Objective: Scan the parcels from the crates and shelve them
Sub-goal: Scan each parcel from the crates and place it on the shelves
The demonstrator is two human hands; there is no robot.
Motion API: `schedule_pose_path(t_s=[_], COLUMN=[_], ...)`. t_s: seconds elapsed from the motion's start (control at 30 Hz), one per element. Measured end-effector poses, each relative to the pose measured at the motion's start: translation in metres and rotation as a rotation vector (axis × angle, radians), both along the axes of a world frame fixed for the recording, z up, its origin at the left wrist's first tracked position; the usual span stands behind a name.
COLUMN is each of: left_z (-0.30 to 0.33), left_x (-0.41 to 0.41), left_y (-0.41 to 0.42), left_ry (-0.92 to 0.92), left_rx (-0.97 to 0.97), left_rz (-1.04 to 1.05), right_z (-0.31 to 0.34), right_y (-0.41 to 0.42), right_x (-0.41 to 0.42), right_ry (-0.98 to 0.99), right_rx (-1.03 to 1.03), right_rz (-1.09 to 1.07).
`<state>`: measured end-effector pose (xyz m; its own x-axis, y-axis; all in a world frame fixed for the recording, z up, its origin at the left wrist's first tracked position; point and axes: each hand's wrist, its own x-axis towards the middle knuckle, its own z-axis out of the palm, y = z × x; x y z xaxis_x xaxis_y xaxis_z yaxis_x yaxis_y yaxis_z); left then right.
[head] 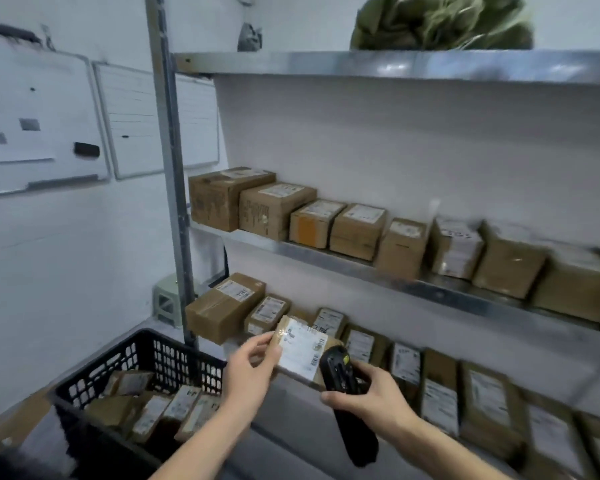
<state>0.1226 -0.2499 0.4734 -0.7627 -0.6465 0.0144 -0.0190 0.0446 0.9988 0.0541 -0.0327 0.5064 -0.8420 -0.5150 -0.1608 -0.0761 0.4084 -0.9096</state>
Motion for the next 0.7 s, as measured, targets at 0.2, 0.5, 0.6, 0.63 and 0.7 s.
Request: schedule_pose_path(t_s=[0.2, 0.5, 0.6, 0.63, 0.7], left_z=[0.063, 0.133, 0.146, 0.15, 0.156], left_x=[-0.014, -0.039, -0.046, -0.048, -0.048], left_y=[0.11, 0.31, 0.38, 0.402, 0.445], left_ry=[0.069, 0.138, 0.149, 0.145, 0.158], left_rx=[-0.096, -0.176, -0.258, -0.277, -0.298], left_rz=[-0.214, -0.475, -0.512, -0.519, -0.54], right_z=[0.058, 0.126, 0.137, 0.142, 0.15], right_y=[0.122, 0.334, 0.405, 0.428, 0.472], right_x=[0.029, 0.062, 0.068, 0.07, 0.076], right_ry=[0.083, 0.221, 0.264, 0.268, 0.276], right_rx=[0.043, 0.386, 0.586, 0.645, 0.729], right_rz=[-0.159, -0.343, -0.396, -0.409, -0.42])
